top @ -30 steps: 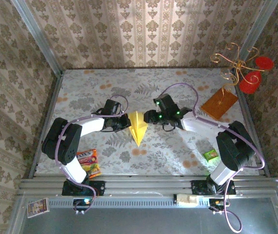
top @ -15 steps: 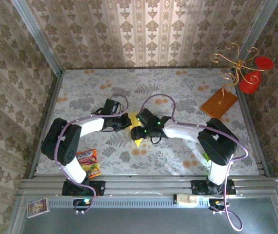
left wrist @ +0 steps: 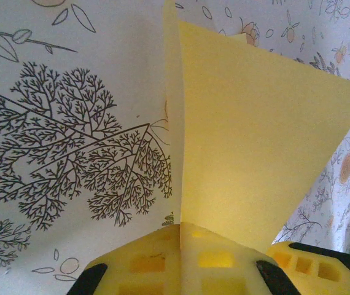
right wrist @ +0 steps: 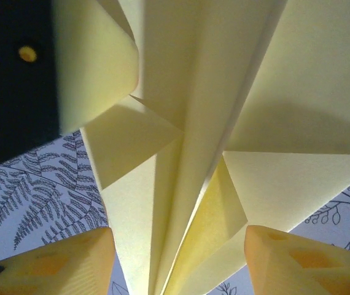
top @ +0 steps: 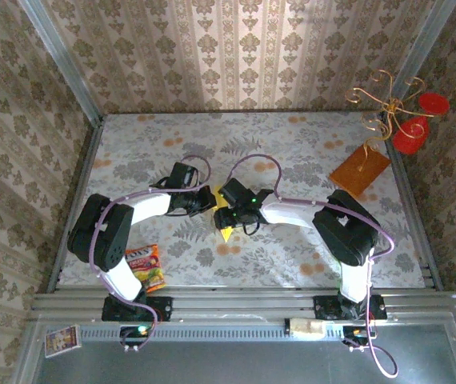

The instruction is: Fold a paper plane with a square sheet of paper (pick it up from the middle)

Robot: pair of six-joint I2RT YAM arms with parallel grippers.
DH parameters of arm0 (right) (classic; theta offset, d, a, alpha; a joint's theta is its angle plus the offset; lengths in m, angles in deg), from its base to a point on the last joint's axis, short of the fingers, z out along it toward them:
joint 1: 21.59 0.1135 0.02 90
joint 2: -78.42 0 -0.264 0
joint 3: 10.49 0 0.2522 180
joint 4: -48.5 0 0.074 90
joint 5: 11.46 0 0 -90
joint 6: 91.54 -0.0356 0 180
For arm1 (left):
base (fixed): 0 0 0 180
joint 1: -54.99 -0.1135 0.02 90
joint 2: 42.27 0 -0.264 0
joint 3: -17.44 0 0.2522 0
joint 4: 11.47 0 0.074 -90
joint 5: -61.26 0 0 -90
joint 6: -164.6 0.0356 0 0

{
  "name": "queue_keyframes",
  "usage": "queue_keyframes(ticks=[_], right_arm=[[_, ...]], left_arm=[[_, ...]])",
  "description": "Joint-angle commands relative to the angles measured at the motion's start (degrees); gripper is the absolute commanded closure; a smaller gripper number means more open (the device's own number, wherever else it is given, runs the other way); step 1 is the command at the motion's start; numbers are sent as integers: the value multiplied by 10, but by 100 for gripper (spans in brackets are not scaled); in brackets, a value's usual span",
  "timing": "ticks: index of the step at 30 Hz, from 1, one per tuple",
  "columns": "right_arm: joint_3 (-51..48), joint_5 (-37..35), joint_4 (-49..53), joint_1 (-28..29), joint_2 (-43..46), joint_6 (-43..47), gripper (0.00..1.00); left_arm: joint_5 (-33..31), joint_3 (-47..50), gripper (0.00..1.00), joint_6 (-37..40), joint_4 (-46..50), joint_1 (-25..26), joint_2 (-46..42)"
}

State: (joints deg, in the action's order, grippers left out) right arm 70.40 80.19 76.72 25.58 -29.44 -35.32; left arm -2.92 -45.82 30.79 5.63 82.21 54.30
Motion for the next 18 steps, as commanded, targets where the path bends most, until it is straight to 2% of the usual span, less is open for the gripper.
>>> queue_keyframes(ticks=[1,9,14,18], right_arm=[[17,-21,20,1,-10,-10,45],[14,-51,32,-4,-10,-26,58],[18,-36,25,-5,-14,-34,64],[20,-29,20,-5,-18,-47,64]], left_arm=[[12,3,100,-4,-6,-5,-14],[11,4,100,-5,-6,-5,-13],[11,4,100,-4,-5,-5,-15],[11,5,100,-5,-4,-5,-15]])
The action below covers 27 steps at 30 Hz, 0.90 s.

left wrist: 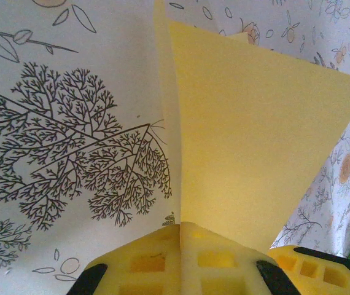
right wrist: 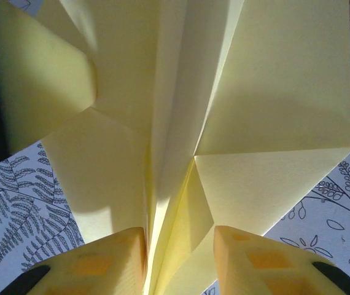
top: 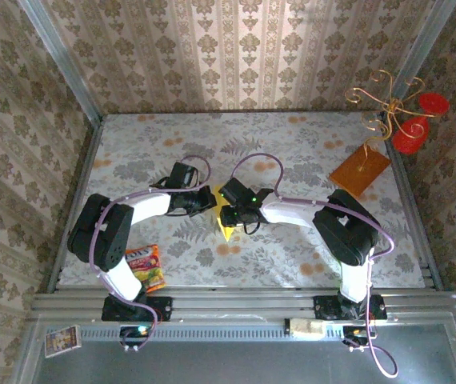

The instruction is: Fold a paper plane with a square sheet of paper (pick it up from the middle)

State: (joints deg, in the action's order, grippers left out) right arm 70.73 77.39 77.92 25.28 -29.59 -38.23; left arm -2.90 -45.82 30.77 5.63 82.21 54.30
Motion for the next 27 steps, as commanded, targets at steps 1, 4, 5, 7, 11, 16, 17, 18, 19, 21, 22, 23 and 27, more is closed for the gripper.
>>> queue_keyframes(ticks=[1,4,5,7,11,16,17,18,19,21,22,23,27], right_arm=[[18,0,8,-1,-19,-23,65],[23,2,12,-3,-26,-32,67],[26,2,14,-2,-29,-34,68],[33,4,17,-1,-35,-35,70],[34,11,13,-3,-39,-39,69],[38,16,12,-1,-40,-43,69],[37,16,12,-2,-40,-43,70],[36,14,12,-2,-38,-44,70],[36,14,11,-1,-37,-44,70],[36,14,12,-2,-37,-44,70],[38,13,14,-2,-39,-45,70],[39,14,15,-2,-39,-45,70],[48,6,30,-2,-39,-44,71]], left_arm=[[10,4,100,-5,-4,-5,-16],[11,3,99,-5,-4,-5,-16],[10,2,98,-5,-4,-6,-16],[9,4,97,-6,-3,-6,-16],[1,11,91,-7,-5,-6,-19],[-19,17,77,-7,-5,-8,-28],[-22,18,73,-6,-5,-8,-31],[-25,20,70,-4,-3,-17,-36],[-29,22,64,-3,-1,-29,-40],[-37,25,55,6,11,-42,-49],[-43,26,51,12,19,-49,-54],[-47,27,48,17,26,-55,-59],[-63,37,36,37,46,-84,-83]])
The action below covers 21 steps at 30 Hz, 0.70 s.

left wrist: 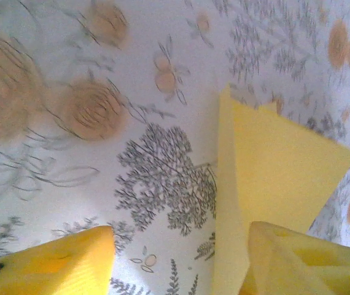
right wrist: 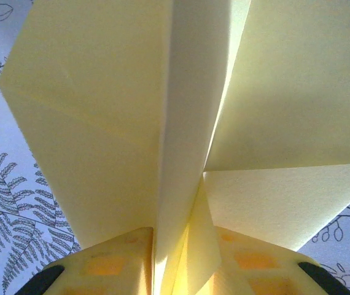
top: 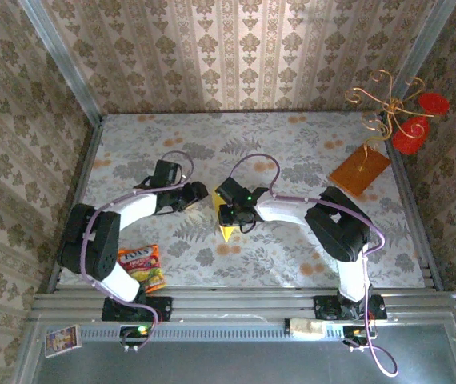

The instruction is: Fold a paper plane with a square sheet of paper (pick it up from the middle)

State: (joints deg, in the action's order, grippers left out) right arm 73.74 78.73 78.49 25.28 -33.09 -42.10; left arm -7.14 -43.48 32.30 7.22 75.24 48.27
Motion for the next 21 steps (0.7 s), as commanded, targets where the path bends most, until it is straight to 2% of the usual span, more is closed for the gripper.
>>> queue_keyframes(ticks=[1,10,21], right_arm=[[19,-9,28,-1,-4,-5,72],[30,-34,60,-2,-5,-25,76],[47,-37,75,-1,-16,-34,77]], left_arm=[[-26,17,34,26,35,-22,-29],[-54,33,20,56,63,-57,-71],[-47,44,19,56,52,-60,-64]])
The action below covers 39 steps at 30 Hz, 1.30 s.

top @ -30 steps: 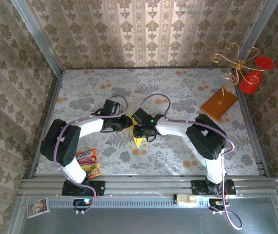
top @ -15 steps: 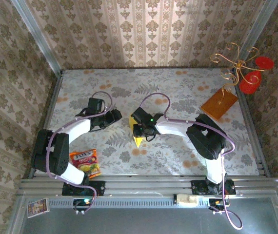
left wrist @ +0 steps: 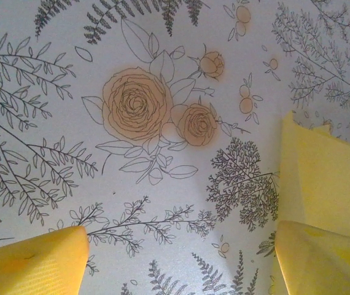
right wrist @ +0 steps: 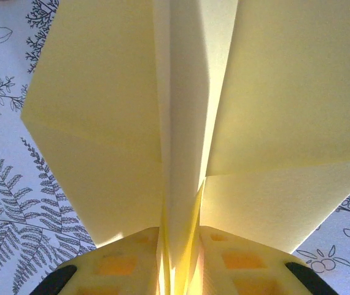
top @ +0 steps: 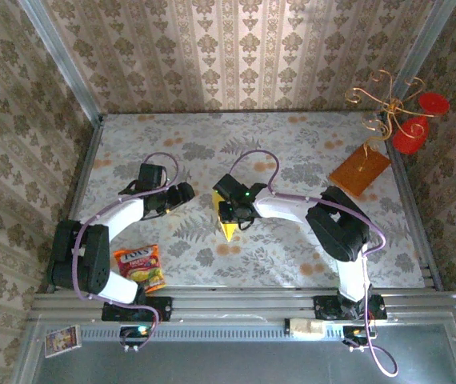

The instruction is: Fold a paper plane with a square sheet of paper (pick it up from the middle)

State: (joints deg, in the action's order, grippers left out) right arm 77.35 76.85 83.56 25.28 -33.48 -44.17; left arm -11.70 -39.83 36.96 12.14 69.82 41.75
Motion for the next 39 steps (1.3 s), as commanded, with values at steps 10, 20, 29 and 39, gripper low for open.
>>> queue_keyframes(ticks=[10,20,29,39], right_arm=[[21,-18,40,-2,-29,-15,77],[26,-21,46,-2,-32,-13,83],[69,-61,113,-41,4,39,88],[177,-71,172,-147,-53,151,88]], left_arm=[[5,4,19,8,3,-5,9],[5,0,18,11,7,-5,6],[1,-6,17,27,15,-5,3],[-46,-34,1,84,64,16,-12]])
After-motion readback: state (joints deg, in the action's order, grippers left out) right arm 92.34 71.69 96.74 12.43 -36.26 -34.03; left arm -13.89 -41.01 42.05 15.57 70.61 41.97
